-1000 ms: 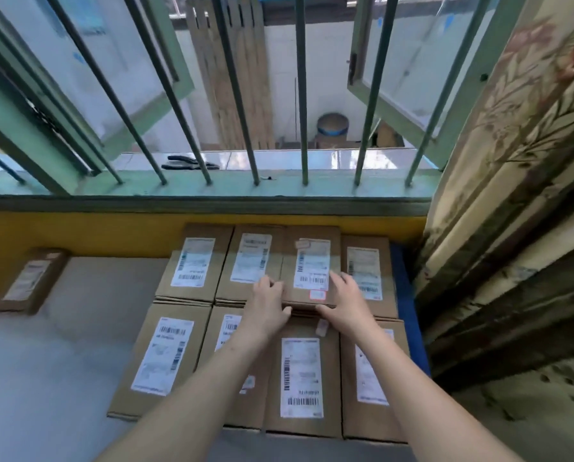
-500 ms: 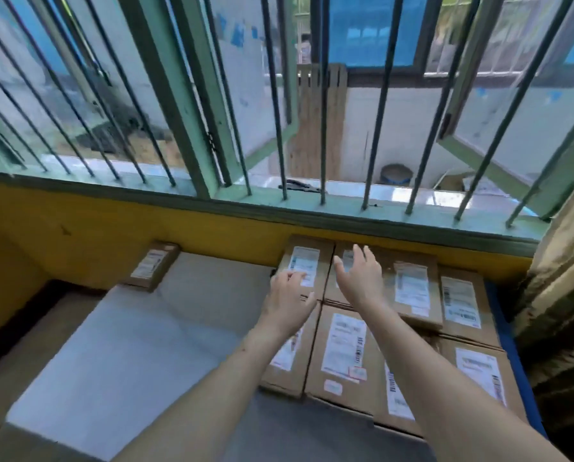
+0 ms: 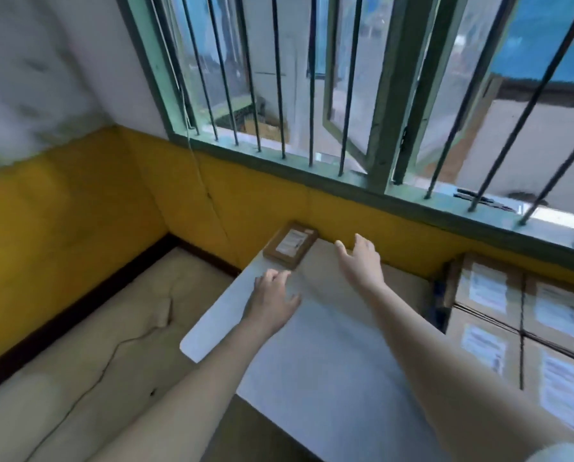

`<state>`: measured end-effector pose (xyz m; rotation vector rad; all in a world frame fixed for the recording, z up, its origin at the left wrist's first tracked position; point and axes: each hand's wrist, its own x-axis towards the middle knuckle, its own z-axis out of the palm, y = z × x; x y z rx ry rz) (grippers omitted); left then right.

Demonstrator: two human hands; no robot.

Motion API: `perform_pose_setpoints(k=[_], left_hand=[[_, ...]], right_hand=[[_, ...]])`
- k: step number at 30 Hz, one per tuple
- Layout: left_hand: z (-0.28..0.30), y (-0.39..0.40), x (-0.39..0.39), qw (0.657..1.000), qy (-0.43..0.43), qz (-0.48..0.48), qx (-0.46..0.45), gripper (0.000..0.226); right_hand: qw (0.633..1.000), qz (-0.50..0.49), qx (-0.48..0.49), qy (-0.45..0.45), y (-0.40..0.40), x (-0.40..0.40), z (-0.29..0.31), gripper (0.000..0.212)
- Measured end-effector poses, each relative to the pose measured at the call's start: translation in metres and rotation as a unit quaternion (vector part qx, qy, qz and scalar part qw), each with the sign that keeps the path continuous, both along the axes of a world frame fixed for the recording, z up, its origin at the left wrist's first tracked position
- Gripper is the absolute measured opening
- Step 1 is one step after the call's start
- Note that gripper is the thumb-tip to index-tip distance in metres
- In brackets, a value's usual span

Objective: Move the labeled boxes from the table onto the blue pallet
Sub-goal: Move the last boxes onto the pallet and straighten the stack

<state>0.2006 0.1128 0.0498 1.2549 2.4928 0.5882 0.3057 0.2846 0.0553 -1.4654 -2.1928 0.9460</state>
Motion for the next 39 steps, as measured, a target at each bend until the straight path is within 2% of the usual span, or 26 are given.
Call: perform_pose_setpoints(k=[5,12,16,19,22,25,28,31,33,35,37,39], left_hand=[[-0.048,0.002,-0.08,0.998,-0.025,0.005,-0.058,0.061],[-0.117,0.063,-0.194,0.987,-0.018,-0.016,-0.161,0.059],[-0.145,0.101,-0.241,0.985,-0.033,-0.036,-0.164,0.061],[-0.167,0.131,-0.27,0.986,-0.07,-0.036,-0.148,0.067],[-0.196,0.162,-0.294,0.981,-0.113,-0.076,-0.14,0.084],[-0.221,0.195,-0.308,0.961,-0.225,-0.072,-0.145,0.089],[-0.223,0.207,-0.309,0.949,-0.295,0.002,-0.107,0.069],[-0.202,0.196,-0.307,0.938,-0.336,0.045,-0.067,0.047],[-0.181,0.182,-0.306,0.922,-0.378,0.072,-0.041,0.054],[-0.16,0.173,-0.303,0.892,-0.444,0.077,-0.026,0.065],[-0.135,0.167,-0.289,0.847,-0.527,0.074,-0.007,0.052],[-0.111,0.158,-0.267,0.817,-0.574,0.046,-0.008,0.039]], right_hand=[[1.0,-0.002,-0.018,-0.02,0.034,-0.087,-0.037,0.067],[0.994,-0.022,-0.098,-0.039,0.102,-0.199,-0.129,0.065],[0.99,-0.027,-0.137,-0.029,0.131,-0.238,-0.165,0.055],[0.978,-0.069,-0.196,-0.006,0.145,-0.255,-0.191,0.05],[0.959,-0.124,-0.253,0.024,0.148,-0.268,-0.22,0.062],[0.941,-0.169,-0.287,0.051,0.14,-0.28,-0.247,0.063],[0.938,-0.188,-0.289,0.039,0.128,-0.292,-0.247,0.059],[0.92,-0.212,-0.325,0.055,0.112,-0.294,-0.226,0.072],[0.918,-0.221,-0.322,0.068,0.094,-0.286,-0.199,0.059],[0.918,-0.24,-0.305,0.086,0.074,-0.268,-0.175,0.048],[0.913,-0.269,-0.282,0.122,0.053,-0.239,-0.147,0.048],[0.906,-0.293,-0.251,0.173,0.03,-0.205,-0.121,0.037]])
